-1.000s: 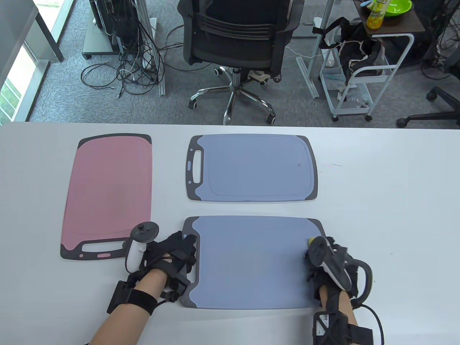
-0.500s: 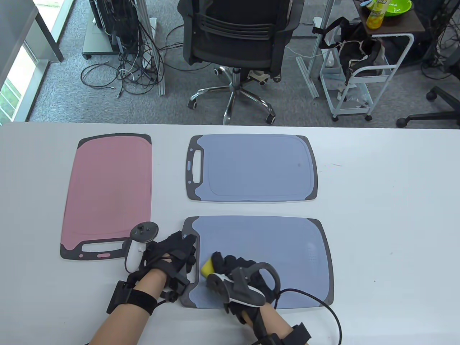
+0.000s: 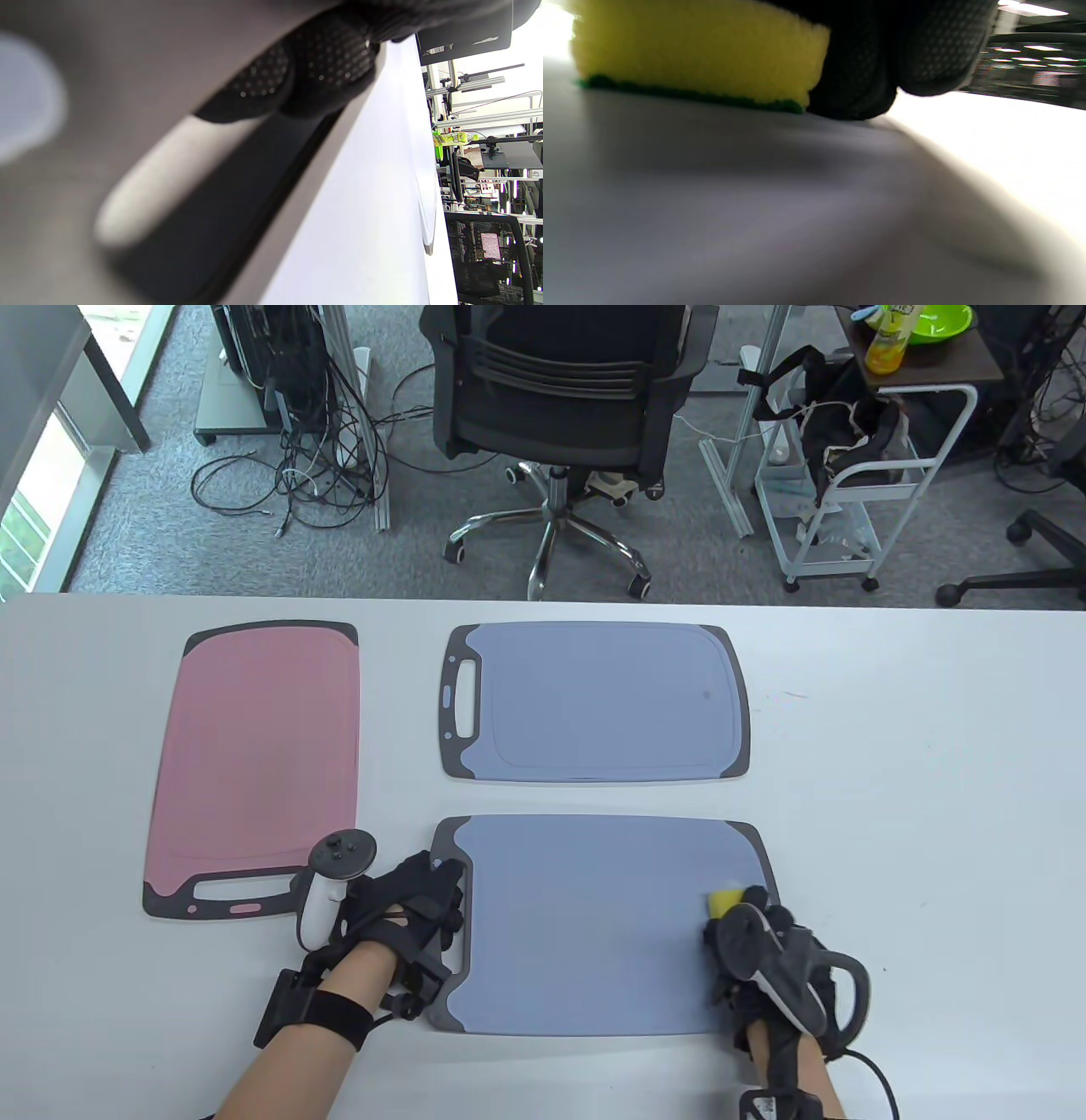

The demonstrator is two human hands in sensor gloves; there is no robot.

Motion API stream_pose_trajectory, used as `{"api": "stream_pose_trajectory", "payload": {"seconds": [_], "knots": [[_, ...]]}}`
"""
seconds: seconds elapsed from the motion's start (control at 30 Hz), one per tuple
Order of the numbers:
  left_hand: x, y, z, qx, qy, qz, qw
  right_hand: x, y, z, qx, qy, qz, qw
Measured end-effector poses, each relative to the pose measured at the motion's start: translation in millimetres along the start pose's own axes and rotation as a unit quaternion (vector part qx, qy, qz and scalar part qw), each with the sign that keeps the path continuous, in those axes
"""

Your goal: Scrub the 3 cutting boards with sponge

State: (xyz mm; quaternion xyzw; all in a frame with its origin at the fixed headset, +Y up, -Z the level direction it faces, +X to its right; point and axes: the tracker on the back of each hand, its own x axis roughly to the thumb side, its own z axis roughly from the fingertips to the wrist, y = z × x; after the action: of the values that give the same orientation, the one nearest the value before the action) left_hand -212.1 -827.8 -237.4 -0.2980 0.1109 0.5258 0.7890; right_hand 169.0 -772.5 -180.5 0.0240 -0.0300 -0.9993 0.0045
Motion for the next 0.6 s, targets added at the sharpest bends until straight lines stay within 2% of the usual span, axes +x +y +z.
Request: {"api": "stream_pose_trajectory", "payload": {"seconds": [0.03,0.07,0.17,0.23,0.3,0.37,0.43,0.53,0.6], "knots": [[-0.1,0.0,-0.1,0.001,0.0,-0.001,1.0,12.4,-1.4,0.8,0.0,-0.02,-0.005,1.0],[0.0,-0.2,-0.1,0.003,0.0,-0.003,1.0,51.5,-5.1,2.4,-0.004,-0.097,-0.01,0.995],[-0.7,-0.1,-0.2,0.004,0.0,-0.002,1.0,133.7,-11.6,17.9,0.008,-0.222,0.008,0.975],[-1.3,0.3,-0.4,0.0,-0.001,0.004,1.0,171.4,-12.7,32.0,-0.005,-0.282,0.01,0.959],[-1.9,0.8,-1.1,-0.006,0.001,0.009,1.0,189.4,-13.0,41.1,-0.02,-0.313,0.036,0.949],[-2.0,1.0,-1.4,-0.008,0.001,0.011,1.0,177.8,-13.3,37.8,-0.017,-0.296,0.056,0.954],[-2.0,0.9,-1.4,-0.007,0.0,0.01,1.0,146.6,-11.8,30.4,-0.008,-0.244,0.04,0.969],[-1.9,0.8,-1.4,-0.008,0.001,0.011,1.0,53.4,-6.4,18.0,0.008,-0.116,0.056,0.992],[-1.7,0.4,-1.2,-0.006,0.001,0.009,1.0,-3.8,-1.2,17.9,0.019,-0.023,0.041,0.999]]}}
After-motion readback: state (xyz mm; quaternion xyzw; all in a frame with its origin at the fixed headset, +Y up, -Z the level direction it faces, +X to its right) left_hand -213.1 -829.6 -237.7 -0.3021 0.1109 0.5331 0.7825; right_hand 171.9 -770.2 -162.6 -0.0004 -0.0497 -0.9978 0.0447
